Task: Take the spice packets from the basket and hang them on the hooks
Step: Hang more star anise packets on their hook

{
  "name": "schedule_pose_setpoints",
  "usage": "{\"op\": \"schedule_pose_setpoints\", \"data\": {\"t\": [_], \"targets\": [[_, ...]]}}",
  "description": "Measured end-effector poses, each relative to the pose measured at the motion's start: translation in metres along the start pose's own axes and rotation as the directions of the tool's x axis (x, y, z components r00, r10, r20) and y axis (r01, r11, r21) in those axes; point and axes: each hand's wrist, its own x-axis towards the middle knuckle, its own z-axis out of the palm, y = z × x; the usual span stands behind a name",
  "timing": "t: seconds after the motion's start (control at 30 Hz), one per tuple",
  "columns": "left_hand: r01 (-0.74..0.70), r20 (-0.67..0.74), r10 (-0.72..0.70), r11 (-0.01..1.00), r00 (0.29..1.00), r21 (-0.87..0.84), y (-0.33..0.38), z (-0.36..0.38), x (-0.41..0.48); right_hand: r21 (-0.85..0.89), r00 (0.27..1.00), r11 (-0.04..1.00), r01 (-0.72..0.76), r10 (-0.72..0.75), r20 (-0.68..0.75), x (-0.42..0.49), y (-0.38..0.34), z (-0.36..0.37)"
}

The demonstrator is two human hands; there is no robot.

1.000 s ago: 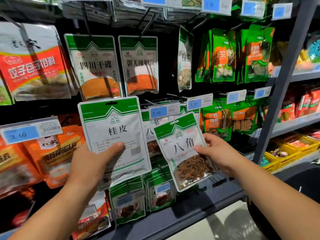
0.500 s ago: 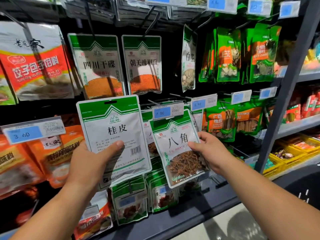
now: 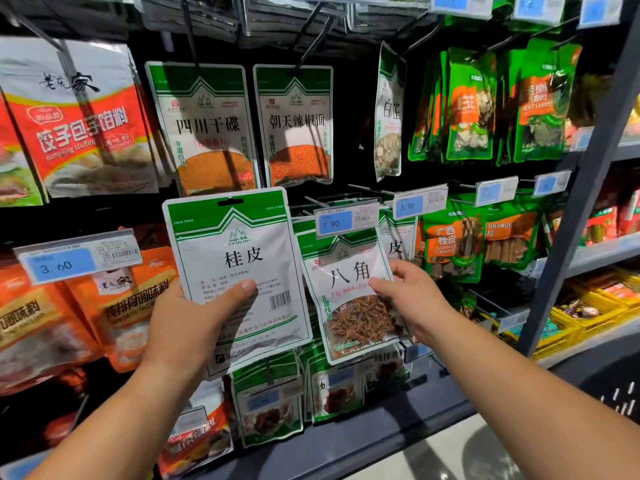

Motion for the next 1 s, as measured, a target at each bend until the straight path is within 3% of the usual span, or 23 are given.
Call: {"op": "schedule_pose_setpoints", "data": {"t": [0.37, 0.63, 0.83, 1.0], "targets": [[0.019, 0.012, -0.019, 0.999, 1.0, -0.028, 0.004, -0.003, -0.002, -0.2, 0.99, 0.98, 0.022, -0.049, -0.134, 0.037, 0.01, 0.033], [0.006, 0.011, -0.006, 1.0, 1.0, -0.022, 0.006, -0.003, -0.004, -0.401, 0.963, 0.902, -0.16, 0.054, -0.263, 0.047, 0.009, 0.047], [-0.004, 0.034, 0.005, 1.0, 0.999, -0.015, 0.007, -0.002, -0.008, -0.464, 0.961, 0.87, -0.164, 0.035, -0.275, 0.041, 0.006, 0.037], [-0.002, 0.042, 0.003, 1.0, 0.999, -0.022, 0.011, 0.005, -0.014, -0.458, 0.975, 0.886, -0.072, -0.034, -0.22, 0.018, -0.006, 0.024]]}}
